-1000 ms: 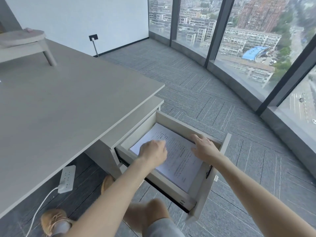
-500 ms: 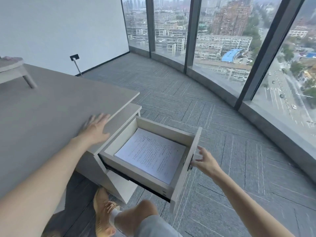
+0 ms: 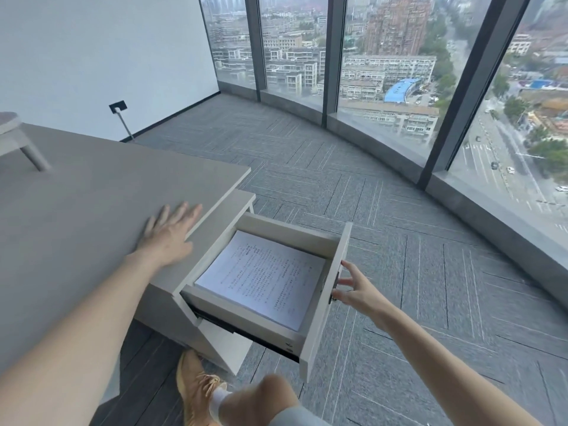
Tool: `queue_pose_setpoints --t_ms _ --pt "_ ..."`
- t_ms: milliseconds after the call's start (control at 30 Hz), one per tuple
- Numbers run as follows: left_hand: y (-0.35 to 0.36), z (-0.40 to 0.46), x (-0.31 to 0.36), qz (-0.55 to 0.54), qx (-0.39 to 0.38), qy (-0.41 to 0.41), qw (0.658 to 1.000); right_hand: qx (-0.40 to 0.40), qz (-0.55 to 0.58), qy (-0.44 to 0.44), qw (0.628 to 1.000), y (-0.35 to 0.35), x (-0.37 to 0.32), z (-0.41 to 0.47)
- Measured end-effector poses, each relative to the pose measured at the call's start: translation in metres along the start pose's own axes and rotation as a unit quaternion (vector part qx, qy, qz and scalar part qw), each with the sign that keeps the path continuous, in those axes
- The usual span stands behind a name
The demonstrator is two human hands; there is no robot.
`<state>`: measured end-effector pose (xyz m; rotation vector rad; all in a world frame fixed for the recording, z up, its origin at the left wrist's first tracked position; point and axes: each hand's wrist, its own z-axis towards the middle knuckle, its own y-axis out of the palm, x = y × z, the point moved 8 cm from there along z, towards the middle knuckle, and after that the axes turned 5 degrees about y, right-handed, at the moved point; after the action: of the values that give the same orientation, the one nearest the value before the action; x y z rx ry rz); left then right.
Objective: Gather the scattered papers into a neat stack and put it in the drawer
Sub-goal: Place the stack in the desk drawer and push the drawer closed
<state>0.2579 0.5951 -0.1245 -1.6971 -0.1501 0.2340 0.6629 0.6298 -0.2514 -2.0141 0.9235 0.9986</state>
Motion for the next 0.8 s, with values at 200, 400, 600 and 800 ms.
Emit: queue_pose_setpoints --t_ms 200,400,600,800 --pt "-0.001 0.003 -0.002 -0.008 0.018 0.0 1.0 -0.024 0.007 -0.015 1.0 0.038 -0.015 0.028" --pt "-0.004 0.0 0.002 -0.014 0.029 0.005 0.999 -0.029 0.004 -0.021 0.999 0.076 -0.037 0.053" --pt "-0.005 -0.002 0.004 -0.009 0.034 0.003 0.999 -0.038 -0.013 -0.034 0.999 0.109 -0.062 0.074" --pt "-0.007 -0.003 0.004 -0.019 0.031 0.003 0.999 -0.033 -0.037 -0.038 0.998 0.141 -0.079 0.094"
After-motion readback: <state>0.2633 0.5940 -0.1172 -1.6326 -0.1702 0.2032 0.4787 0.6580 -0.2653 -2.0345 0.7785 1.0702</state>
